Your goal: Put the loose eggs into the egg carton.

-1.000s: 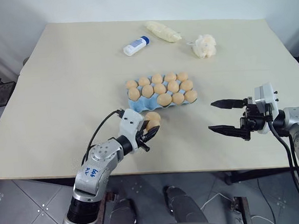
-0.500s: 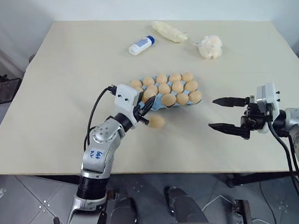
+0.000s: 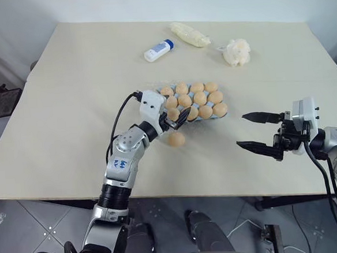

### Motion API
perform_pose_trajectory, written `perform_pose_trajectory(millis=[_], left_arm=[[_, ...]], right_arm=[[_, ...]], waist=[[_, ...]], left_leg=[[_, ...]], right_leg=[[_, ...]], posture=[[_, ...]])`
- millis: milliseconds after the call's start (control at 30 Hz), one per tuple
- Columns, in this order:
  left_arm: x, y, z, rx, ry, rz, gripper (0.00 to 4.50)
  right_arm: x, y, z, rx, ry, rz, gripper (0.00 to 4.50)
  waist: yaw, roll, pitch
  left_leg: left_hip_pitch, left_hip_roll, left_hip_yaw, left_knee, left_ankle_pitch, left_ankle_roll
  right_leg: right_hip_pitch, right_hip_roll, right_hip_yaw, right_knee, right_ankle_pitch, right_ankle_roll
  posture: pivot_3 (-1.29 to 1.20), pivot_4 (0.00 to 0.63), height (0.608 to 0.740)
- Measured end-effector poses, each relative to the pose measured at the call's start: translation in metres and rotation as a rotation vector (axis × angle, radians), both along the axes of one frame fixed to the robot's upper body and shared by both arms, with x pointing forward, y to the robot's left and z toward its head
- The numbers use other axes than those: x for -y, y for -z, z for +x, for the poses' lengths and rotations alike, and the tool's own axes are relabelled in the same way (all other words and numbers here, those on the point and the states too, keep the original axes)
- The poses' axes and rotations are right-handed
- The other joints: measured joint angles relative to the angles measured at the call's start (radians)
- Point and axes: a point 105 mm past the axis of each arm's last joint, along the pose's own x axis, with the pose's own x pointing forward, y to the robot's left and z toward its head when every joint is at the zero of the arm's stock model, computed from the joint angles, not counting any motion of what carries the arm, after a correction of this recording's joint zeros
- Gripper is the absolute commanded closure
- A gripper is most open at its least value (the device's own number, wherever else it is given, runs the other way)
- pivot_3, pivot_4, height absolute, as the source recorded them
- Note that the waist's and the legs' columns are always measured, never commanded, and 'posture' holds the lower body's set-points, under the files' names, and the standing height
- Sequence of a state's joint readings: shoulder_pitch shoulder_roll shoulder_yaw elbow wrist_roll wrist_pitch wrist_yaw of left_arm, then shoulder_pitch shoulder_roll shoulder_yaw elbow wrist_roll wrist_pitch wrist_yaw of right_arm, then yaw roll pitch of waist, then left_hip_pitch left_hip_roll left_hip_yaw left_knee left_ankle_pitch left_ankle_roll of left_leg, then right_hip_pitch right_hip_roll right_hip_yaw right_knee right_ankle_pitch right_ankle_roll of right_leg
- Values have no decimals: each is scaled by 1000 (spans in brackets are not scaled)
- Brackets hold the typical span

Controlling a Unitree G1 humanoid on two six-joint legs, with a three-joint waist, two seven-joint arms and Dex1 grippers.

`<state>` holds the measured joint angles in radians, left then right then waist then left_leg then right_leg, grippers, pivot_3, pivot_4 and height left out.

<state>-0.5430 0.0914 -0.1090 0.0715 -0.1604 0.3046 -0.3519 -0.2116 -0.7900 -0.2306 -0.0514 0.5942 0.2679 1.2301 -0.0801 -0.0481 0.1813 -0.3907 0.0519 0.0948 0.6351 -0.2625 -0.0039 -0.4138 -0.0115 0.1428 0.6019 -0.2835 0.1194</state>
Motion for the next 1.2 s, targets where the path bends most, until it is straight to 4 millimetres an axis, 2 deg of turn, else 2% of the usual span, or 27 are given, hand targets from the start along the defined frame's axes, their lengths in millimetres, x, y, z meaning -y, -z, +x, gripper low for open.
perform_pose_trajectory(millis=[167,367,567,700,767,867,900,1033,1200], left_arm=[[1,-1,-6,-1,23,-1,27],[-11,3,-38,-43,112,4,27],[-44,15,-60,-152,133,22,27],[-83,39,-83,-271,134,100,27],[-109,54,-99,-367,120,133,27],[-125,59,-108,-414,116,149,27],[-127,60,-111,-426,120,155,27],[-129,65,-119,-453,142,161,27],[-119,56,-114,-412,159,150,27]], right_arm=[[2,-1,-1,4,7,1,0],[2,-1,-1,1,4,-1,0],[2,-1,-2,-6,-6,-1,0],[2,-1,-3,-21,-33,10,0],[4,2,-6,-42,-48,7,0],[4,3,-7,-48,-63,7,0],[4,3,-7,-48,-66,6,0],[6,5,-7,-59,-59,8,0],[8,6,-6,-64,-50,5,0]], waist=[[1,0,0],[-1,1,0],[-2,1,0],[-8,1,0],[-6,2,0],[2,2,1],[3,2,1],[-1,2,1],[0,2,1]], left_leg=[[0,0,0,-3,0,0],[1,2,0,-4,-1,-1],[3,3,0,-2,0,-1],[3,7,1,-3,0,-1],[4,10,1,-3,-2,-3],[4,10,0,-3,-2,-4],[3,10,0,-3,-2,-4],[3,8,1,-4,-3,-5],[3,8,0,-4,-2,-4]], right_leg=[[0,0,0,-1,0,0],[0,1,-1,0,-1,0],[0,0,-1,3,-2,-1],[0,0,-1,3,-4,-6],[0,0,-2,3,-9,-14],[0,-1,-4,2,-10,-17],[0,-2,-4,2,-13,-22],[0,-9,-4,1,-14,-23],[0,-9,-6,1,-14,-23]], posture=[[0,150,740],[0,150,740],[0,150,740],[0,150,740],[0,150,740],[0,150,740],[0,150,740],[0,150,740],[0,150,740]])
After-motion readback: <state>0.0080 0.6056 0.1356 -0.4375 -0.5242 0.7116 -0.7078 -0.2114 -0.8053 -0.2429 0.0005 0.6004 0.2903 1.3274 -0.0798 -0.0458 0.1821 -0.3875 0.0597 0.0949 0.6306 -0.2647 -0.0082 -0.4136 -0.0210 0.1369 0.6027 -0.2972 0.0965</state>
